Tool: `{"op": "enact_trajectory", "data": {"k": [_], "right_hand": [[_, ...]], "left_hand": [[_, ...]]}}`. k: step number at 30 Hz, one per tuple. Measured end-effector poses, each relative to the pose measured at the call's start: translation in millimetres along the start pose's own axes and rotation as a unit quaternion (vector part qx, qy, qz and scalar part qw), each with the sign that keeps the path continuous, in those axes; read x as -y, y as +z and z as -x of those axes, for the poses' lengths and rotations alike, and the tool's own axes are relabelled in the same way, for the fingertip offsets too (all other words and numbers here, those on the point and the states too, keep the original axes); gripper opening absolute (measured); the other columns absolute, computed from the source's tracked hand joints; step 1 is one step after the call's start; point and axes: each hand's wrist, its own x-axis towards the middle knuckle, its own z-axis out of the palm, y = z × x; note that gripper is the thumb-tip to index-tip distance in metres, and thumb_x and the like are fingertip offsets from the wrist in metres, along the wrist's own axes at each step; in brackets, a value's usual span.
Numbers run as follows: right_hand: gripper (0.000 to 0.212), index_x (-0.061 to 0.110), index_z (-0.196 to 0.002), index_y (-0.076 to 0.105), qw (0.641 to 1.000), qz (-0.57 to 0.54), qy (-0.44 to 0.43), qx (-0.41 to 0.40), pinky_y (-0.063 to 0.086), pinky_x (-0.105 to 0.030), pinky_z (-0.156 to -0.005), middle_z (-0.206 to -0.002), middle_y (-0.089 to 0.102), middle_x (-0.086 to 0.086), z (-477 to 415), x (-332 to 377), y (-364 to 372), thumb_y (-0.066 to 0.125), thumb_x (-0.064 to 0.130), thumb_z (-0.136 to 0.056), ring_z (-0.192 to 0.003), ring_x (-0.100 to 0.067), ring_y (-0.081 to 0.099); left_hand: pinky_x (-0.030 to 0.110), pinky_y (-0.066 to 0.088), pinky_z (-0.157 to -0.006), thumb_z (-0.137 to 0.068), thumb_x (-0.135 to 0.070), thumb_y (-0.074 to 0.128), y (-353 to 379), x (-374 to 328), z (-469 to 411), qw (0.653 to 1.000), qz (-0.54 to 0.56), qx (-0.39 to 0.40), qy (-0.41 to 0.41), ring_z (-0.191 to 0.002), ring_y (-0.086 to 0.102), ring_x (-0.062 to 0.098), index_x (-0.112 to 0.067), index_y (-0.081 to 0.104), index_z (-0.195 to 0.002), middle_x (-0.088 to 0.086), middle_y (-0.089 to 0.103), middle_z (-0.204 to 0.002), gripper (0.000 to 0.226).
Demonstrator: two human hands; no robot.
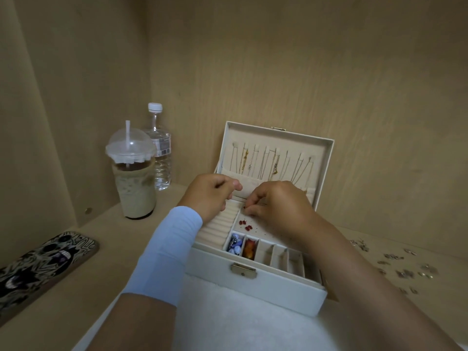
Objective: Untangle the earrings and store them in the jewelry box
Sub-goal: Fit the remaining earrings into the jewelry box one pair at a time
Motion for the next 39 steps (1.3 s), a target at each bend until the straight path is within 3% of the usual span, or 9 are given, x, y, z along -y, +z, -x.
{"op": "enact_trajectory", "data": {"k": [5,13,17,20,23,27,31,35,39], "right_hand": [[0.008,0.034,-0.087,0.074,0.997,0.072,-0.035,0.002,0.047,-0.022,-0.071,-0.086,0.068,0.018,-6.6,-0.3,3.7,0.076,0.041,-0.083,-0.083,-0.001,0.059],[0.008,0.034,-0.089,0.073,0.995,0.078,-0.059,0.013,0.052,-0.028,-0.074,-0.091,0.065,0.017,-2.5,-1.9,2.3,0.074,0.040,-0.085,-0.086,-0.002,0.058],[0.011,0.034,-0.092,0.074,0.995,0.074,-0.060,0.036,0.050,-0.030,-0.075,-0.095,0.062,0.018,-1.5,-4.2,0.3,0.067,0.043,-0.090,-0.088,-0.003,0.057],[0.014,0.033,-0.096,0.075,0.995,0.045,-0.054,0.076,0.051,-0.034,-0.084,-0.099,0.061,0.018,-2.6,-5.8,-3.7,0.064,0.041,-0.093,-0.093,-0.005,0.058],[0.014,0.031,-0.096,0.075,0.996,0.014,-0.039,0.083,0.051,-0.036,-0.088,-0.099,0.062,0.015,-4.2,-8.0,-4.3,0.063,0.037,-0.095,-0.094,-0.006,0.058],[0.010,0.027,-0.102,0.073,0.991,-0.129,-0.037,-0.008,0.042,-0.021,-0.072,-0.093,0.068,0.011,-3.8,-9.6,-11.9,0.067,0.025,-0.094,-0.073,0.007,0.058],[0.023,0.027,-0.099,0.073,0.967,-0.244,-0.035,-0.060,0.041,-0.013,-0.056,-0.084,0.071,0.007,4.5,-4.9,-15.5,0.084,0.023,-0.080,-0.049,0.000,0.053],[0.017,0.024,-0.090,0.077,0.955,-0.273,-0.010,-0.111,0.044,-0.015,-0.058,-0.082,0.073,0.007,6.6,-6.2,-13.1,0.087,0.022,-0.076,-0.053,0.001,0.056],[0.018,0.025,-0.098,0.079,0.940,-0.324,-0.009,-0.109,0.053,-0.022,-0.066,-0.089,0.076,0.007,7.2,-6.8,-12.8,0.081,0.015,-0.083,-0.065,-0.001,0.064]], "left_hand": [[0.015,0.047,-0.055,-0.101,-0.017,0.045,-4.0,-2.5,0.0,1.000,-0.001,0.015,-0.012,-0.051,0.052,0.005,-0.022,0.070,-0.109,-0.007,0.065,-0.084,0.027],[0.033,0.053,-0.068,-0.096,-0.015,0.054,-6.2,-3.9,-0.7,0.999,0.041,-0.019,0.003,-0.051,0.058,0.011,-0.020,0.062,-0.102,-0.006,0.074,-0.083,0.011],[0.031,0.055,-0.073,-0.094,-0.017,0.059,-3.0,-1.1,1.0,1.000,0.029,-0.004,0.004,-0.057,0.063,0.010,-0.019,0.065,-0.093,-0.007,0.075,-0.085,0.006],[0.017,0.050,-0.068,-0.091,-0.018,0.066,-1.4,0.7,1.9,1.000,0.005,-0.011,0.028,-0.058,0.061,0.000,-0.022,0.071,-0.089,-0.008,0.069,-0.083,0.007],[0.017,0.048,-0.065,-0.090,-0.019,0.069,0.2,-1.9,3.9,1.000,0.009,-0.003,0.023,-0.059,0.060,0.002,-0.022,0.073,-0.090,-0.005,0.068,-0.079,0.005],[0.012,0.043,-0.053,-0.089,-0.020,0.070,4.7,-6.7,6.8,1.000,0.030,0.001,0.002,-0.062,0.064,0.004,-0.023,0.073,-0.088,-0.006,0.073,-0.078,0.005],[0.011,0.044,-0.053,-0.090,-0.023,0.068,9.4,-13.1,10.0,0.999,0.043,-0.002,-0.009,-0.063,0.065,0.002,-0.023,0.075,-0.091,-0.007,0.075,-0.077,0.006],[0.018,0.046,-0.059,-0.090,-0.027,0.068,11.4,-16.1,13.3,0.998,0.060,0.001,-0.016,-0.071,0.067,0.007,-0.025,0.076,-0.092,0.000,0.077,-0.084,0.008],[0.022,0.048,-0.057,-0.090,-0.026,0.069,11.4,-16.3,14.3,0.995,0.094,0.003,-0.035,-0.071,0.064,0.009,-0.026,0.075,-0.092,-0.003,0.075,-0.089,0.007]]}}
